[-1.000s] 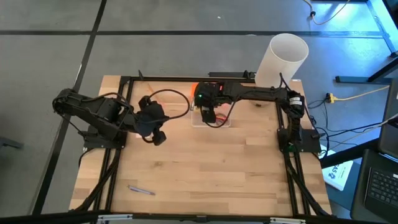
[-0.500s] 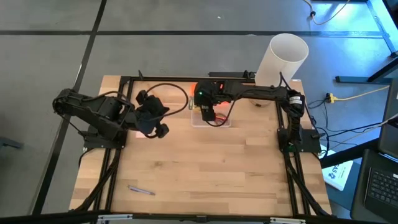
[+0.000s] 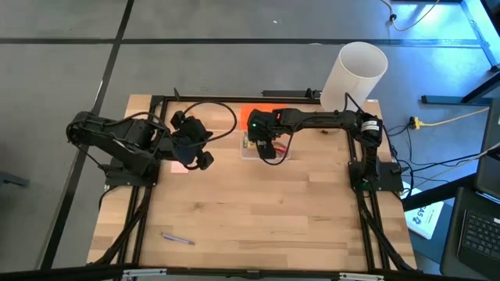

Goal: Pack school essentials
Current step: Put the yellow crayon box into the orange supply box

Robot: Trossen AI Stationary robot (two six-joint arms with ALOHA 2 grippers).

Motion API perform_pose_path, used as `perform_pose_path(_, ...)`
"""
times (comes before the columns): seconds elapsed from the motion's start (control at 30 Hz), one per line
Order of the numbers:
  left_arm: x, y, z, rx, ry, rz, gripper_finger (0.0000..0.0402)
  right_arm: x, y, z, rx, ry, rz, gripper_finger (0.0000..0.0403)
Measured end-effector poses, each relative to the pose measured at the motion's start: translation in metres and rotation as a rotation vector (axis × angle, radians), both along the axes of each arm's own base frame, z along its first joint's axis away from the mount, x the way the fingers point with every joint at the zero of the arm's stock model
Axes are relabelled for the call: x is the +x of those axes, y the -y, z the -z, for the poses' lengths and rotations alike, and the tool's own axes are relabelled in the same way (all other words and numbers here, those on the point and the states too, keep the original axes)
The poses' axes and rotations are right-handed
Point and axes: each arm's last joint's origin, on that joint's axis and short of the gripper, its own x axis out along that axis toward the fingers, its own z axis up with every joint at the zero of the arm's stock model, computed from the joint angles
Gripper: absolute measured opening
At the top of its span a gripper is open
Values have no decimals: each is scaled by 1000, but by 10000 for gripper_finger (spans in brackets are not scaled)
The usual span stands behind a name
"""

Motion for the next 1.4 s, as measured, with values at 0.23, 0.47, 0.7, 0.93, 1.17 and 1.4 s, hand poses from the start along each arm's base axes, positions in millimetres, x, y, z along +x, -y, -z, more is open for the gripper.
perform_pose_path(0.23, 0, 0, 0, 0, 0, 0, 0, -1, -1, 16, 15, 26, -54, 299)
perform_pose_path(0.47, 0, 0, 0, 0, 0, 0, 0, -5, -3, 29, 22, 33, -60, 299)
perform_pose_path(0.7, 0, 0, 0, 2, -3, 2, 0, -7, -3, 36, 24, 28, -58, 299)
perform_pose_path(0.93, 0, 0, 0, 5, -6, 5, 0, -7, -3, 35, 24, 33, -58, 299)
perform_pose_path(1.17, 0, 0, 0, 5, -6, 5, 0, -7, -3, 35, 24, 35, -58, 299)
perform_pose_path(1.4, 0, 0, 0, 5, -6, 5, 0, -7, -3, 35, 18, 34, -55, 299)
